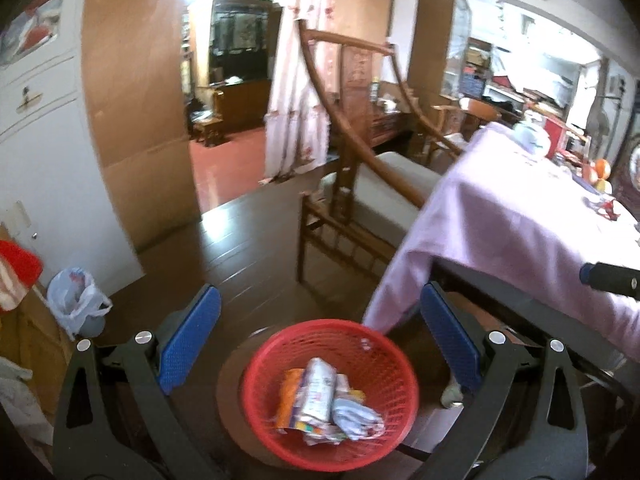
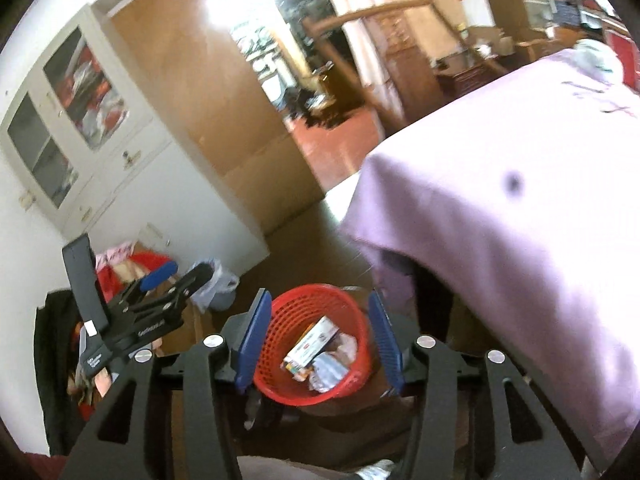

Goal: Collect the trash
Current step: 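Move both tools back over the table toward the napkin and snack bag, then grasp the white paper napkin with the right tool while the left tool grasps the red snack bag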

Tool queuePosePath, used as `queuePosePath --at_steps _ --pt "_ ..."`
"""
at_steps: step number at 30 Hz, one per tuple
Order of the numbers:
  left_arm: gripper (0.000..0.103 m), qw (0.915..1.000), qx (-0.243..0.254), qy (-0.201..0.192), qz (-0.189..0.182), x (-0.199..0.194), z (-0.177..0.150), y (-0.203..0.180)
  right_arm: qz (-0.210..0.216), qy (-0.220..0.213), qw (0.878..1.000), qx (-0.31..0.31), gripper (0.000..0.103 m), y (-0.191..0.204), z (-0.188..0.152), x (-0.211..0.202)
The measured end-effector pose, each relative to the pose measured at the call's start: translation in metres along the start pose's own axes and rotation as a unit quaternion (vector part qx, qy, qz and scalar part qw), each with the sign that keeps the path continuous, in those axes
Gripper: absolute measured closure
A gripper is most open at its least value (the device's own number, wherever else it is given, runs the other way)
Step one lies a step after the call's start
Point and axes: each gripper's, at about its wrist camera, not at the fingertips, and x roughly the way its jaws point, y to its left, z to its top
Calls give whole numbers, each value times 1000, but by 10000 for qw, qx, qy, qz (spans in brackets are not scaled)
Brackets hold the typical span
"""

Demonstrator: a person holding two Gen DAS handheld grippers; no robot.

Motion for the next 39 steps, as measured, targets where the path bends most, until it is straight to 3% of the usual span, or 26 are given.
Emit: queuePosePath --at_steps 7,13,17,22,31,33,35,39 --pt "7 9954 654 41 -705 -13 4 -84 -406 -805 9948 466 43 -61 -17 -84" --pt "7 9860 1359 76 -965 -15 -3 -161 -1322 -1238 9794 897 29 -138 -38 -149" --pt "7 9808 1560 245 -1141 0 -4 -199 -1984 -1064 9642 1405 28 -204 -43 -165" --pt "7 9782 1598 385 -1273 18 10 -235 -2176 -657 9570 1804 28 -259 -36 -156" --pt "7 9721 1714 517 -1519 42 43 -285 -2862 180 9519 1080 24 -268 1 -128" --pt "7 9703 1792 527 -1535 48 48 -297 -3108 260 9467 808 40 -269 5 -125" --pt "7 9684 1833 564 -1597 52 52 -310 -3142 223 9467 677 101 -274 7 -128" --pt "7 9625 2017 525 -1734 58 64 -347 -2699 -233 9582 916 101 -293 9 -156"
